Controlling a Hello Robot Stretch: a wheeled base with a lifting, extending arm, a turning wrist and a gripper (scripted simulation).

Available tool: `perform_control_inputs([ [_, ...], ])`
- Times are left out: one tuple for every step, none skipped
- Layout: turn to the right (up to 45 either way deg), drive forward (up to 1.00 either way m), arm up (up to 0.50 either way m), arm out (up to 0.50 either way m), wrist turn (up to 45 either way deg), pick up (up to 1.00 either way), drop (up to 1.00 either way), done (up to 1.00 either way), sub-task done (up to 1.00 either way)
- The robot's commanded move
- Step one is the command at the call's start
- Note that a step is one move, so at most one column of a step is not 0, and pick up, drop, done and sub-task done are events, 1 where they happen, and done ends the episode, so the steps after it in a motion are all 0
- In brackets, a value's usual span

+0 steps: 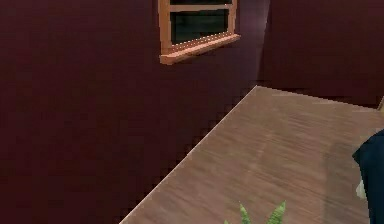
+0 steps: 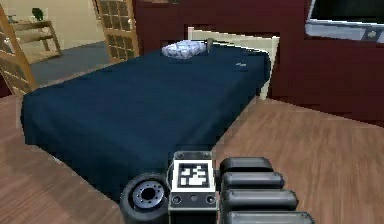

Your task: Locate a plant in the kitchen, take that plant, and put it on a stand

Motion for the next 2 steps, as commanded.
perform_control_inputs([
  [33.0, 0.00, 0.00, 0.00, 0.0, 0.00, 0.00, 0.00, 0.00],
  [0.0, 1.00, 0.00, 0.00, 0.0, 0.00, 0.00, 0.00, 0.00],
])
